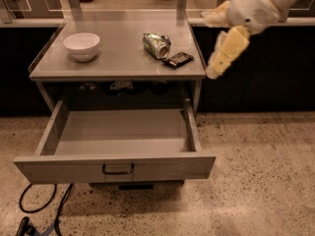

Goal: Place green can into top drawer

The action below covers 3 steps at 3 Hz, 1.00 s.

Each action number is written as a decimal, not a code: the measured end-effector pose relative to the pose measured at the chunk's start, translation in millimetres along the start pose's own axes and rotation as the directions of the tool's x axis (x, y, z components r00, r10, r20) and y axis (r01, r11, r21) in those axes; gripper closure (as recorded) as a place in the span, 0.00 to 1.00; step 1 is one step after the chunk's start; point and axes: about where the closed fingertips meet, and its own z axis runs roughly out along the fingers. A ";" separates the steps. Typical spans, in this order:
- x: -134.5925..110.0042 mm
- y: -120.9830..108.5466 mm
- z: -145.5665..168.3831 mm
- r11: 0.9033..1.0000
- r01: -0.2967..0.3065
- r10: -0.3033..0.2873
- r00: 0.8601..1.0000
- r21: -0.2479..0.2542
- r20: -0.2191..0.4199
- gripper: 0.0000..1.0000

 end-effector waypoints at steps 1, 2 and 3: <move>-27.8 -40.9 67.4 0.991 -0.035 0.037 0.999 -0.126 0.017 0.00; -59.2 -60.9 88.1 0.993 -0.001 0.005 0.999 -0.115 0.041 0.00; -60.2 -66.0 93.4 0.995 -0.008 0.012 0.999 -0.103 0.044 0.00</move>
Offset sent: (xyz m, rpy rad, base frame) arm 0.0487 0.0466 -0.0274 0.0257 0.1076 0.0456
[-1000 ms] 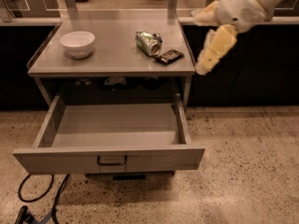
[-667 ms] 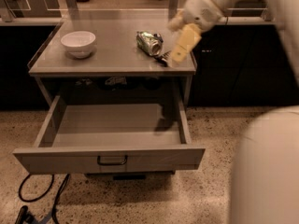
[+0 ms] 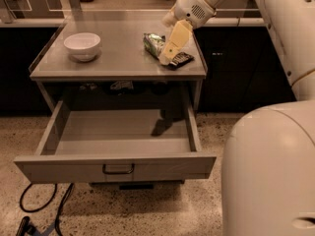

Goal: Place green can into top drawer

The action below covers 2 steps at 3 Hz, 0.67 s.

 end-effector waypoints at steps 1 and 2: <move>4.7 -30.7 6.5 0.995 -0.083 0.086 0.995 0.063 -0.043 0.00; 25.5 -69.7 15.2 0.957 -0.237 0.260 0.956 0.167 -0.137 0.00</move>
Offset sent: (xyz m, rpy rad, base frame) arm 0.2052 -0.0900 0.0623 -0.2709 0.0830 -0.6188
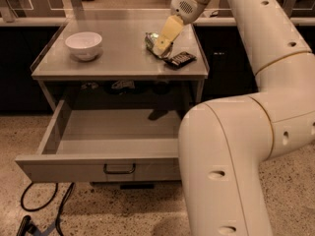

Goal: Place green can into top drawer

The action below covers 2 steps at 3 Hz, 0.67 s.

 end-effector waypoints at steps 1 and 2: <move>-6.1 -14.3 -14.1 0.996 -0.049 0.048 0.999 0.068 0.018 0.00; -9.2 -18.9 -9.9 0.996 -0.051 0.049 0.998 0.079 0.030 0.00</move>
Offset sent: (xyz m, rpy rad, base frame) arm 0.0111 -0.0092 0.0160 0.0014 -0.0374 -0.0821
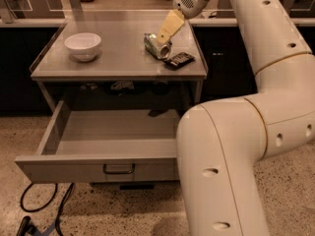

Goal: Place green can into top drawer

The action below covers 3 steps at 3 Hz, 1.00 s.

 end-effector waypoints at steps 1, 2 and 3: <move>-0.3 -9.3 9.9 1.000 -0.007 0.007 0.998 -0.006 0.059 0.00; -0.8 -23.6 47.1 0.998 -0.063 0.062 0.998 0.024 0.017 0.00; -0.9 -23.6 47.2 0.998 -0.063 0.062 0.998 0.024 0.018 0.00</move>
Offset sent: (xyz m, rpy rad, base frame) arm 0.1714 -0.0105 0.0071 -0.0386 0.0497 -0.1493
